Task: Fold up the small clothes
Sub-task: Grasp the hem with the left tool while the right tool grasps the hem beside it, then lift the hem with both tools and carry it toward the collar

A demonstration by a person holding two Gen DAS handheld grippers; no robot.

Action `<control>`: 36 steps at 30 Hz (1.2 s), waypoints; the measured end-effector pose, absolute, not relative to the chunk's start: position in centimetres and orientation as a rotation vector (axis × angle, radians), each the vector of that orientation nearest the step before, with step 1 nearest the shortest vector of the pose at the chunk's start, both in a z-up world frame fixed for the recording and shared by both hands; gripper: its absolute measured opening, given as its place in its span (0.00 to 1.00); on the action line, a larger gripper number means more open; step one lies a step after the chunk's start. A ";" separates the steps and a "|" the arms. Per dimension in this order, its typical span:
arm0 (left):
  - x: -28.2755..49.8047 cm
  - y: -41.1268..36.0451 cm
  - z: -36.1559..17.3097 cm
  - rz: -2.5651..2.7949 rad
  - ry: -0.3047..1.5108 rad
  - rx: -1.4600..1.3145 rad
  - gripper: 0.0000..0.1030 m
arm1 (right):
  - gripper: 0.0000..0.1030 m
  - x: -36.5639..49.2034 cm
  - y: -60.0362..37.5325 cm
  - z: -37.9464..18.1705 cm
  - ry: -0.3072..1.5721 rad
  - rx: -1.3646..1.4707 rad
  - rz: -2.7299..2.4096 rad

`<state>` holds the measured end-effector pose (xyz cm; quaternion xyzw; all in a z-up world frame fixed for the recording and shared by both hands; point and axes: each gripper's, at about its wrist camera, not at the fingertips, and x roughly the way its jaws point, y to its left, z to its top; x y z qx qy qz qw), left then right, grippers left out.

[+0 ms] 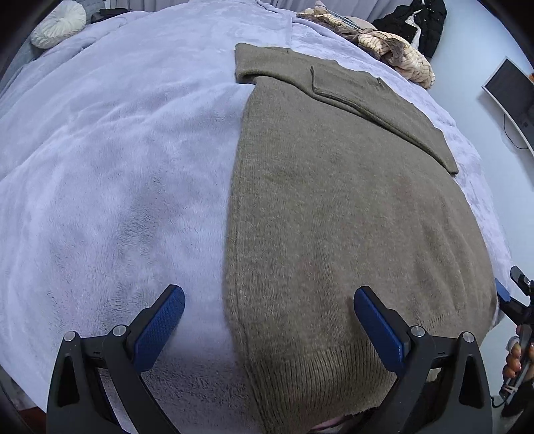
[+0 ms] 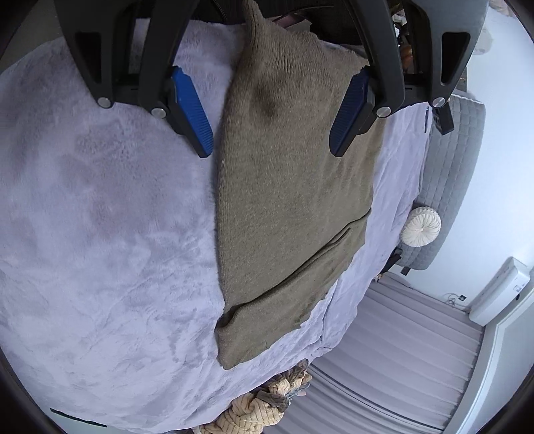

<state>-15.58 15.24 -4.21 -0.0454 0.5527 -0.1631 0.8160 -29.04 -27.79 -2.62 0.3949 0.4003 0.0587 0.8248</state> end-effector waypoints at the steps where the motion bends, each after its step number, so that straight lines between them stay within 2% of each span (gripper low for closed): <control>1: -16.0 15.2 -4.1 -0.367 1.172 -0.091 0.99 | 0.73 -29.6 -27.6 -2.8 0.851 0.843 0.138; 15: -18.6 13.2 -2.7 -0.567 1.178 -0.116 0.98 | 0.74 -31.8 -23.3 -5.4 0.876 0.942 0.376; 17: -18.5 13.6 -2.6 -0.559 1.178 -0.138 0.89 | 0.74 -31.7 -22.9 -5.4 0.865 0.963 0.413; 18: -18.5 13.8 -2.6 -0.552 1.179 -0.140 0.81 | 0.72 -31.4 -22.8 -5.5 0.865 0.970 0.417; 19: -18.5 14.1 -2.6 -0.540 1.180 -0.137 0.74 | 0.66 -31.4 -22.8 -5.6 0.864 0.979 0.421; 20: -18.5 14.4 -2.7 -0.524 1.183 -0.126 0.60 | 0.61 -31.4 -22.8 -5.7 0.860 0.988 0.424; 21: -18.5 14.6 -2.8 -0.507 1.187 -0.111 0.47 | 0.43 -31.4 -22.9 -5.8 0.859 0.994 0.421; 22: -18.4 14.9 -2.8 -0.497 1.187 -0.105 0.41 | 0.24 -31.5 -22.9 -5.9 0.866 0.994 0.405; 24: -18.2 15.9 -2.6 -0.483 1.192 -0.122 0.21 | 0.12 -31.6 -23.1 -6.0 0.868 0.988 0.395; 28: -17.6 17.6 -1.9 -0.541 1.197 -0.259 0.21 | 0.12 -31.6 -23.2 -5.0 0.819 1.010 0.469; 36: -17.2 16.8 -0.2 -0.600 1.145 -0.295 0.18 | 0.12 -29.6 -23.4 -2.7 0.761 1.039 0.552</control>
